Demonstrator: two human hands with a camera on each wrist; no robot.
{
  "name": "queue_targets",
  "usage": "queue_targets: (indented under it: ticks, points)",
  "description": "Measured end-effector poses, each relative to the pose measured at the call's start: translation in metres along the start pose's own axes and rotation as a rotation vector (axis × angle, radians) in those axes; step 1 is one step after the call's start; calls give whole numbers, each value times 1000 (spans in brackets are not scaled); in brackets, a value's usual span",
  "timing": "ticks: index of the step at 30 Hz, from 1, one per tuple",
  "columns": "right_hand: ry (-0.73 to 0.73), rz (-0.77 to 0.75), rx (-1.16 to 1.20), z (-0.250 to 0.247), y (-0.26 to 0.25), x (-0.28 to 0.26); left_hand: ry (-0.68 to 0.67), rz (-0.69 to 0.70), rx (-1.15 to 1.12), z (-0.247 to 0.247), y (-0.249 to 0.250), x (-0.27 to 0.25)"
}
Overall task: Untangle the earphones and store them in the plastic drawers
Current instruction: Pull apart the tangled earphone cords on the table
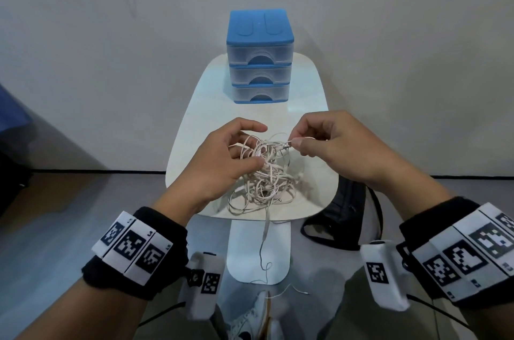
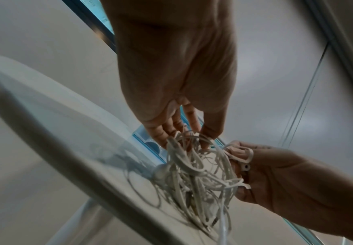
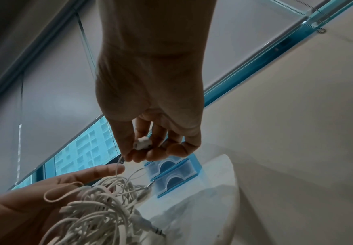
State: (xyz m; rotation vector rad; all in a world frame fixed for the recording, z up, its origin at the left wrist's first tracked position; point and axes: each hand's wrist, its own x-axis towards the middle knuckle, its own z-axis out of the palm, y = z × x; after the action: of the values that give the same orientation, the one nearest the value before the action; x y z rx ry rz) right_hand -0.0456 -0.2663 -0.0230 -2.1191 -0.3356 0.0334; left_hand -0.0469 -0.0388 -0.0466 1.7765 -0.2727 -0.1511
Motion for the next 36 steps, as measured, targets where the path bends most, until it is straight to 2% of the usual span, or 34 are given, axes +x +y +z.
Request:
queue_targets:
  ticks: [7,15,18,22,23,29,33,36]
  points:
    - [74,-11,-69,1,-9,3,4,22,-8,0,4,3]
    - [154,-56,-315,19,-23,2,-7,12,-64,6,11,9]
    - [149,-71,-289,23,-23,2,-17,7,-118,8,11,10]
    - [-49,-105,-219,15,-23,-4,-24,9,-138,6,7,11]
    - [-59,-107,-201,11,-21,-6,-19,6,-144,4,6,12]
    - [202,-13,50,-17,-2,0,-23,5,-158,2,2,13]
    - [144,38,11,-12,4,10,-33,16,-146,3,2,15]
    - [105,21,-30,-3,3,20,-42,22,-126,4,6,15]
